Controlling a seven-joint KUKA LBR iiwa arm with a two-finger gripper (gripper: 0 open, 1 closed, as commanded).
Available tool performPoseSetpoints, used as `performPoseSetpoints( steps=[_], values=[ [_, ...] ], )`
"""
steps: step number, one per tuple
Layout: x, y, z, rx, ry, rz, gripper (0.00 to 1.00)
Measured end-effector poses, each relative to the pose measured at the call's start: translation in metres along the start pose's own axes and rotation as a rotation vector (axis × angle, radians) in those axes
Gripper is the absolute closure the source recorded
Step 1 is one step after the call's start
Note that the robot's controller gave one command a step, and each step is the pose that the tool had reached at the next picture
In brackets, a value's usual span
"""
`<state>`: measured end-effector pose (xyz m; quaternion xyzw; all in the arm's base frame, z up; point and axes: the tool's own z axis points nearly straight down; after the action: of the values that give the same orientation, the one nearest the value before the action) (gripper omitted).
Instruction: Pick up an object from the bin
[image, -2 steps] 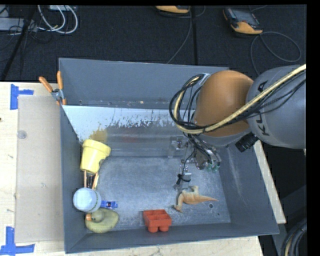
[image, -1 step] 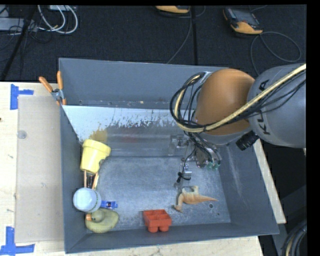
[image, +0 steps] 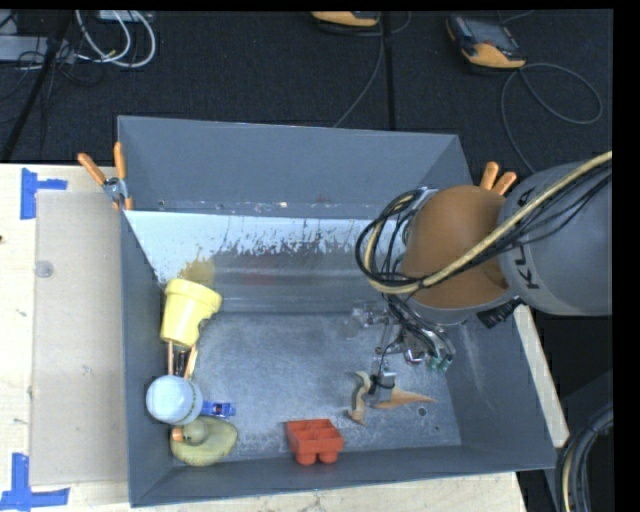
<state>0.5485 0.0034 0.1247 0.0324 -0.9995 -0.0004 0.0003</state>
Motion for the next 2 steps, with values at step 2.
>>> performPoseSetpoints(
  steps=[2],
  values=[
    [0.051, -0.044, 0.001, -0.001, 0.004, -0.154, 0.0]
  ],
)
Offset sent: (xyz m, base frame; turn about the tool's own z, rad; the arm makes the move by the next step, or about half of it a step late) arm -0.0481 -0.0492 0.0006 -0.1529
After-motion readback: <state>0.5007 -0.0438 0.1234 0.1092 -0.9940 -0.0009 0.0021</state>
